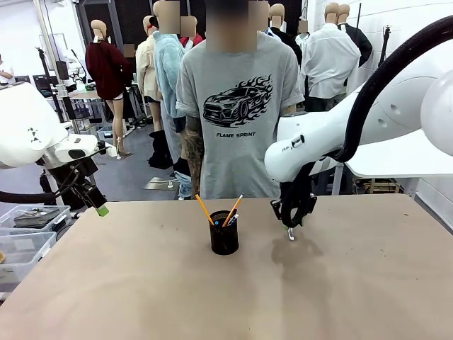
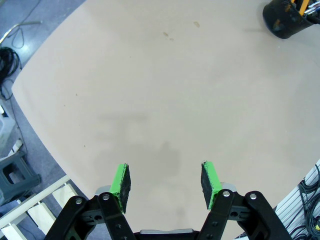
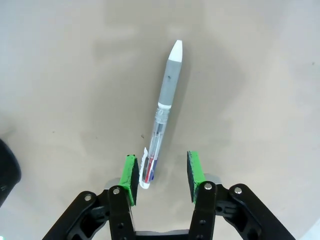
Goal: Place the pens into the pen holder.
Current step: Pick up a writing instrument from the table and place it into the Pen holder.
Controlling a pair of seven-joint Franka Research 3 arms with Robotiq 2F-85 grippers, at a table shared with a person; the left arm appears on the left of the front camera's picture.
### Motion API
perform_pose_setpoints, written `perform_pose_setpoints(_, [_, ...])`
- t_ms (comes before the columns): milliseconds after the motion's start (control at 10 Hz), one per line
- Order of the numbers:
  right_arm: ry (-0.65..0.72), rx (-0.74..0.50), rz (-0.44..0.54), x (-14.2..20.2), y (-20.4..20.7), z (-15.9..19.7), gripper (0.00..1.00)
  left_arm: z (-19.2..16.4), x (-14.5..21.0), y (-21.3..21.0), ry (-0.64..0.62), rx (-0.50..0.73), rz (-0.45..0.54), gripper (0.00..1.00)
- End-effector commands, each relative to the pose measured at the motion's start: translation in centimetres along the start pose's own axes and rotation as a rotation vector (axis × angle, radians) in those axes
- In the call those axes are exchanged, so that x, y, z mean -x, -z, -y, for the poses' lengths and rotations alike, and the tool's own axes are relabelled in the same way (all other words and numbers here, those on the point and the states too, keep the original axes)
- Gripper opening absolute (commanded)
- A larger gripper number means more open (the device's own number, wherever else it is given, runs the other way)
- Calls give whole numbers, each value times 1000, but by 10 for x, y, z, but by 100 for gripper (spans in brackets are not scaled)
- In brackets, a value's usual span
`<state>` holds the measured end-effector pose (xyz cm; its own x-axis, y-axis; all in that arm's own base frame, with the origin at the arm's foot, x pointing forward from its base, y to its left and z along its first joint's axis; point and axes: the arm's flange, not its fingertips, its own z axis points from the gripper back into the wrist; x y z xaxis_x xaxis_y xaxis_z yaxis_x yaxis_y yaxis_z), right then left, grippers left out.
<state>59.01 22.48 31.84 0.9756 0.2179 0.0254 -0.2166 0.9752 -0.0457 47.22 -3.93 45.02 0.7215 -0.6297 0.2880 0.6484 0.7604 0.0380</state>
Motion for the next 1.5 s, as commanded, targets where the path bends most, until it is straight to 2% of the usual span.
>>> perform_pose_setpoints(0, [34, 5, 19, -11, 7, -8, 50, -3, 1, 0, 15, -2, 11, 74])
perform_pose_setpoints(400, [56, 34, 3, -13, 17, -11, 50, -3, 1, 0, 15, -2, 11, 74])
perform_pose_setpoints(700, [49, 31, -5, -12, 16, -12, 0, -3, 1, 0, 15, -2, 11, 74])
perform_pose_setpoints(1100, [48, 30, 1, -6, 1, -6, 0, -3, 1, 0, 15, -2, 11, 74])
perform_pose_setpoints(1400, [18, -77, 106, 11, -31, 8, 0, -3, 1, 0, 15, -2, 11, 74])
